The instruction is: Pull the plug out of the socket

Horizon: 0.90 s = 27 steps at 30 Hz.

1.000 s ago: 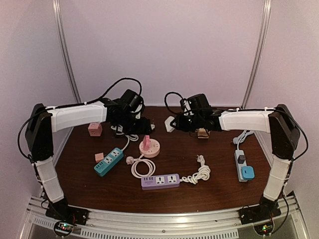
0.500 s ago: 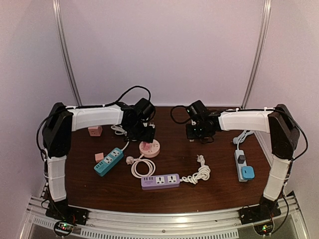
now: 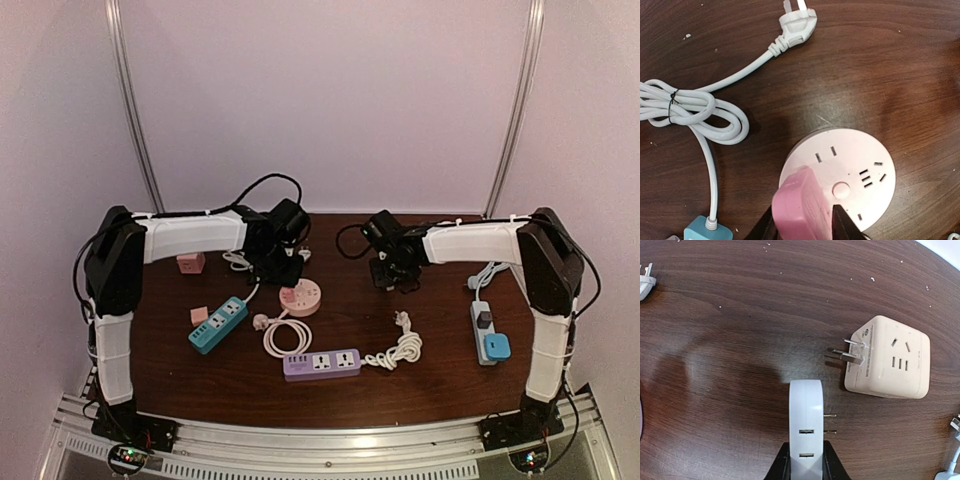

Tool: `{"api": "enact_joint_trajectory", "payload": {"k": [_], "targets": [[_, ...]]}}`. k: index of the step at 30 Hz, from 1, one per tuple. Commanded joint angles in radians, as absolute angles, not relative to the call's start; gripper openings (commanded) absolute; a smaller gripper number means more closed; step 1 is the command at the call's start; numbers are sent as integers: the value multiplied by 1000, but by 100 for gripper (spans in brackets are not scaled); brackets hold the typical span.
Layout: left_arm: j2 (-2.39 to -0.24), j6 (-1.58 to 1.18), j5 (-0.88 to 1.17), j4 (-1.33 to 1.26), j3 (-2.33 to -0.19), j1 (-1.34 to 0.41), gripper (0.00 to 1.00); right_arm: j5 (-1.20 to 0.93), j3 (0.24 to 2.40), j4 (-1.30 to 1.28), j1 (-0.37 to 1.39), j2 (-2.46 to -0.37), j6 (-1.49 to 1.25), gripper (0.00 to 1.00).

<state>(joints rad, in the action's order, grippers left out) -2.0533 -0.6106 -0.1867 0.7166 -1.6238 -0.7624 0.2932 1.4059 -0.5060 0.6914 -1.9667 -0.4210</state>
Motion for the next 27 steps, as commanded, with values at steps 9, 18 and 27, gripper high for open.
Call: {"api": "enact_joint_trajectory", "payload": {"k": [9, 18, 27], "targets": [[-1998, -594, -167, 687, -1582, -739, 31, 220, 1444, -490, 721, -1974, -440, 33], [-1984, -589, -156, 674, -1563, -738, 26, 36, 1437, -400, 735, -1962, -477, 36], [-1978, -583, -140, 671, -1558, -735, 21, -421, 1358, -36, 738, -1991, -657, 20]]}}
